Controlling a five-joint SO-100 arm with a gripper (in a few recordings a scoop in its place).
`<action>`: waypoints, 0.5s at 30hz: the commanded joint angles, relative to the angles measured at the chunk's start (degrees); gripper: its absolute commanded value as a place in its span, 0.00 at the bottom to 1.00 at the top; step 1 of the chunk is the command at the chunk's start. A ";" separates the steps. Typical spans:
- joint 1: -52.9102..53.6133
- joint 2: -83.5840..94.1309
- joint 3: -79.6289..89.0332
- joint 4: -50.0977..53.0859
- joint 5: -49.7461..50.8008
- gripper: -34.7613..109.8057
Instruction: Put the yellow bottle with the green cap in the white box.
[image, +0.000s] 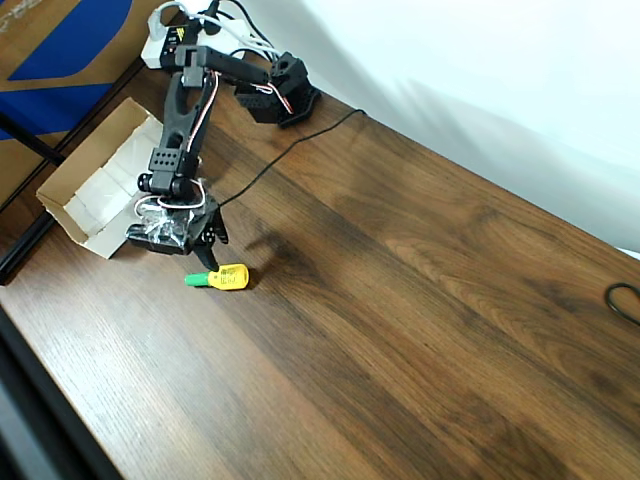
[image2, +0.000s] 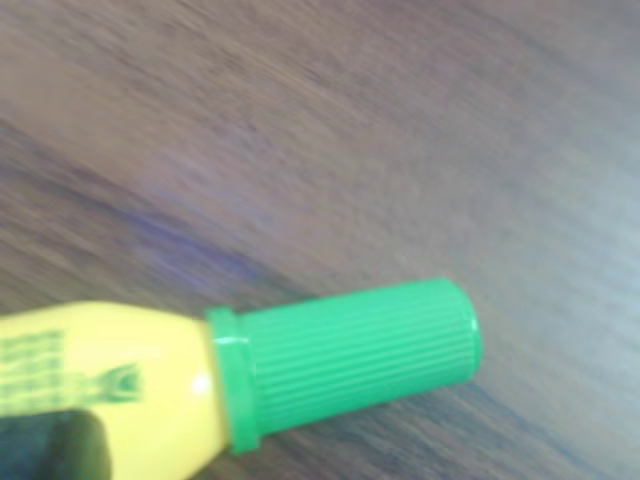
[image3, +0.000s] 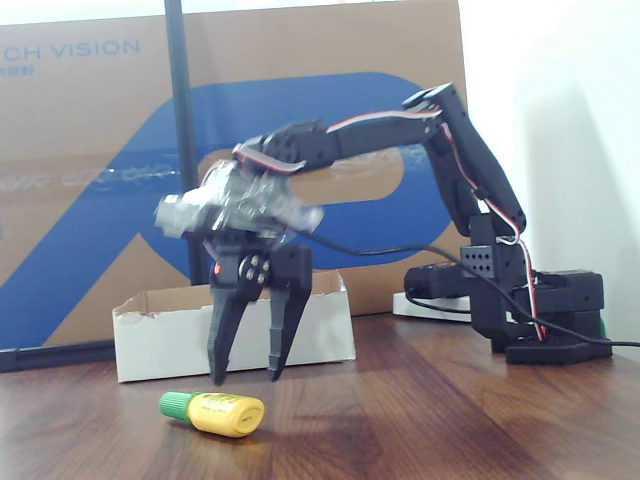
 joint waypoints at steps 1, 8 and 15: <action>0.18 0.18 -5.36 0.97 -1.23 0.41; 0.44 -3.16 -8.79 0.97 -1.93 0.42; 0.97 -5.45 -10.46 0.97 -2.55 0.43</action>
